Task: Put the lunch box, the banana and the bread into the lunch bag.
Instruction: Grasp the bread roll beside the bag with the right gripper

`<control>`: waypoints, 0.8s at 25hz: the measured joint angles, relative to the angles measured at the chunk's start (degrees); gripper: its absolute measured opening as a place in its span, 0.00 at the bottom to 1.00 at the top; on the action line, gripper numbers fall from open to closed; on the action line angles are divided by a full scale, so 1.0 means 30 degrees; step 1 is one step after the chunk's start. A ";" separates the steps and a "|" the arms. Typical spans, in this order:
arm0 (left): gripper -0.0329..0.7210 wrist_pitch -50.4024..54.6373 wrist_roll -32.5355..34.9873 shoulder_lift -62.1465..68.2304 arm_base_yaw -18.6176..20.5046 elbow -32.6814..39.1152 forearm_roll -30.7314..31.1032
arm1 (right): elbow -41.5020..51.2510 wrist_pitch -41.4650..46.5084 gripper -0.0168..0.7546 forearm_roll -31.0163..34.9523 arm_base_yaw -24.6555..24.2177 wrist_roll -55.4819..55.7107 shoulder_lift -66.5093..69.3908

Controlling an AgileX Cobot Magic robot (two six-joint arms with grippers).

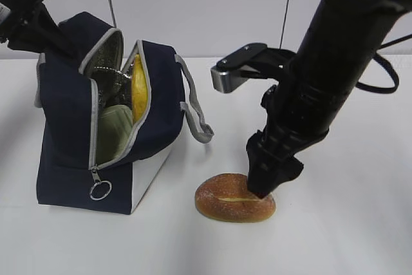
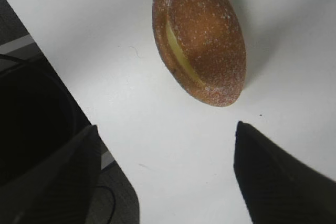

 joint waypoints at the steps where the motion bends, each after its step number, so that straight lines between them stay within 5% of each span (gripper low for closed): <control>1: 0.04 0.0000 0.0000 0.0000 0.0000 0.0000 0.0000 | 0.0418 -0.0483 0.78 -0.0007 0.0000 -0.0431 0.0000; 20: 0.04 -0.0035 0.0052 0.0000 0.0000 0.0000 0.0000 | 0.1117 -0.5798 0.88 0.1596 0.0000 -0.8124 0.3436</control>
